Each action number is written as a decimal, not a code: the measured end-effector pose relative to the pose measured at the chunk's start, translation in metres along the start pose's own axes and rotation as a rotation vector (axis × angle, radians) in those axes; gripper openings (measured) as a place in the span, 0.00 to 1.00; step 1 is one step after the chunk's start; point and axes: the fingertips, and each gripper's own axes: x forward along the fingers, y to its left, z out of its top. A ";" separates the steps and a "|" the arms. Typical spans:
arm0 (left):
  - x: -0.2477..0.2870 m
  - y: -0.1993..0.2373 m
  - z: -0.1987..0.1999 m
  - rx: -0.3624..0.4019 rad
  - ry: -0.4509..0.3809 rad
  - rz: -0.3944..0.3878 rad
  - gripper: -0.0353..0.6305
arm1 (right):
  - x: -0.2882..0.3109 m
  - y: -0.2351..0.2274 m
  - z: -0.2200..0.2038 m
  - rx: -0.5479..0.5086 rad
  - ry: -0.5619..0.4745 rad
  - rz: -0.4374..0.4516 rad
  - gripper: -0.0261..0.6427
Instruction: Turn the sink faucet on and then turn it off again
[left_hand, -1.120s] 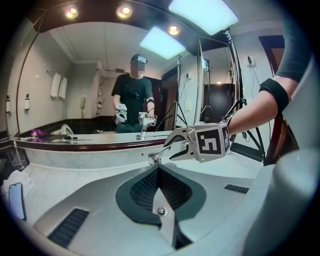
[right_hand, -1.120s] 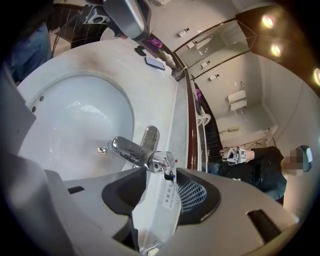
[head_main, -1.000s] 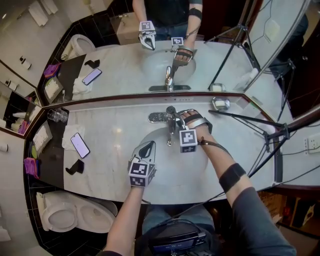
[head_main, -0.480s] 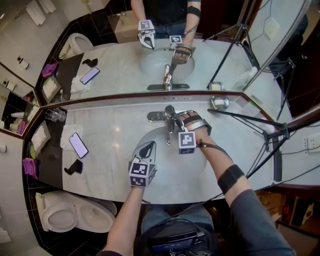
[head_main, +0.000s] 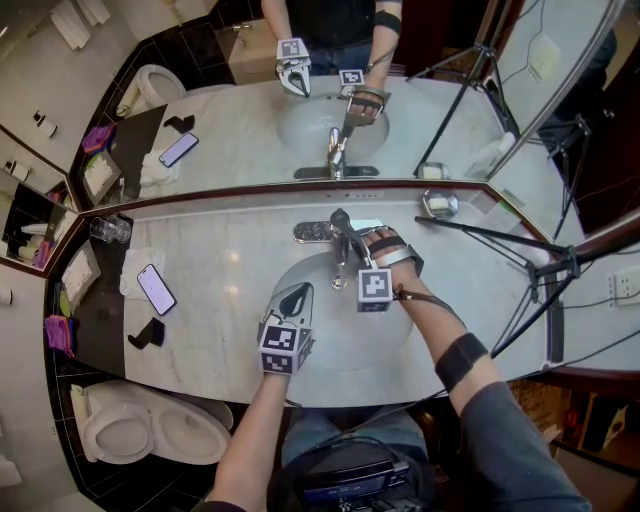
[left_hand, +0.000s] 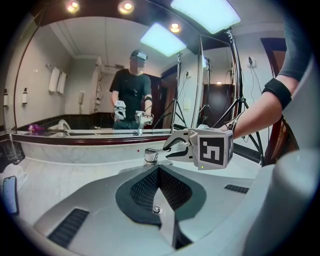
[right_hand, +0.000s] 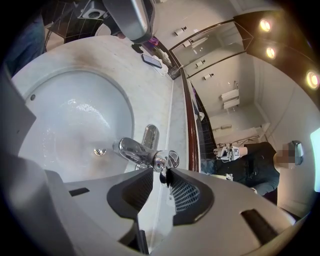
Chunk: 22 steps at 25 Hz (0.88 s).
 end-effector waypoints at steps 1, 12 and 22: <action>0.000 -0.001 0.001 -0.002 -0.001 -0.003 0.06 | 0.000 0.004 -0.001 -0.003 0.001 0.004 0.20; -0.002 0.001 -0.003 -0.006 0.003 0.010 0.06 | 0.002 0.023 -0.009 0.024 0.026 0.011 0.21; -0.025 0.009 -0.002 -0.001 -0.015 0.050 0.06 | -0.025 0.018 -0.008 0.322 0.006 -0.020 0.22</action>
